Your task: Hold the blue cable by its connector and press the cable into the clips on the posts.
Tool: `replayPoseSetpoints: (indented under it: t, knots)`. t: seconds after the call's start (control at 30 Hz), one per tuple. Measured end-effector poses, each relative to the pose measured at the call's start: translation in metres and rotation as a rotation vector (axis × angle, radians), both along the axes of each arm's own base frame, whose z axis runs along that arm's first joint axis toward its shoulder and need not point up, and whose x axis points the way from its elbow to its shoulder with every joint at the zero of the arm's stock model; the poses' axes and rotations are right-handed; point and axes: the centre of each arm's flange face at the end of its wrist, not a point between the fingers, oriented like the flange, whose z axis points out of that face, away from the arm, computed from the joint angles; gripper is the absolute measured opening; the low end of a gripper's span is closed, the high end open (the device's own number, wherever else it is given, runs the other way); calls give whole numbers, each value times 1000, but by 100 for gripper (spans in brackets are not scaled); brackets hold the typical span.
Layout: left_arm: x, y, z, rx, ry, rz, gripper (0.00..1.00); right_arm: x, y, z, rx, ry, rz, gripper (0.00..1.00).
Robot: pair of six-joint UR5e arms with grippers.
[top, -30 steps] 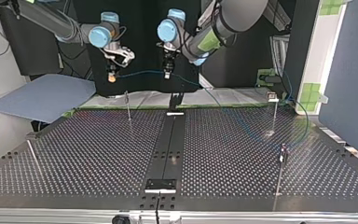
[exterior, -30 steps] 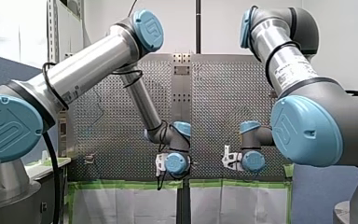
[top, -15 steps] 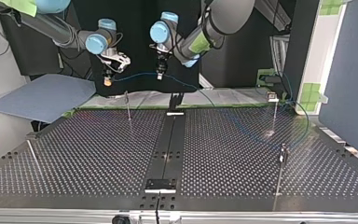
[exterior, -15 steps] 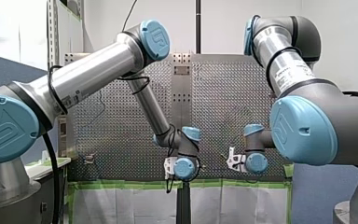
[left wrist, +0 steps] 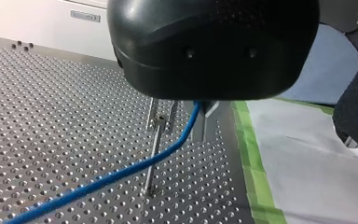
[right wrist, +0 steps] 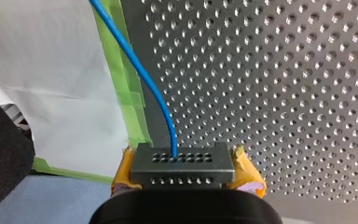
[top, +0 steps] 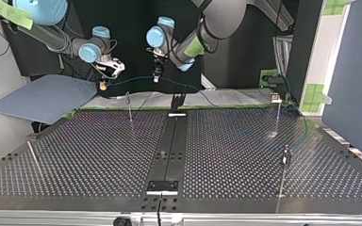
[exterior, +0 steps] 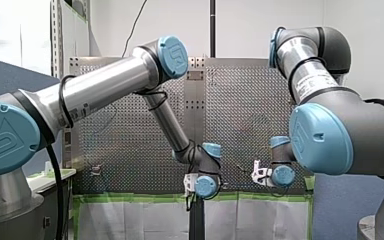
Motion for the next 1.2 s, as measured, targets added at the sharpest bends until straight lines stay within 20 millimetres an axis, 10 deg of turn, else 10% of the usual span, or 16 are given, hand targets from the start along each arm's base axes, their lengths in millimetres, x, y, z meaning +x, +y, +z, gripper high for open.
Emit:
replayPoseSetpoints:
  t: [1.2]
  knots:
    - [50,-59,21,-54,-47,-26,2,-48,-77,28,-49,-92,33,23]
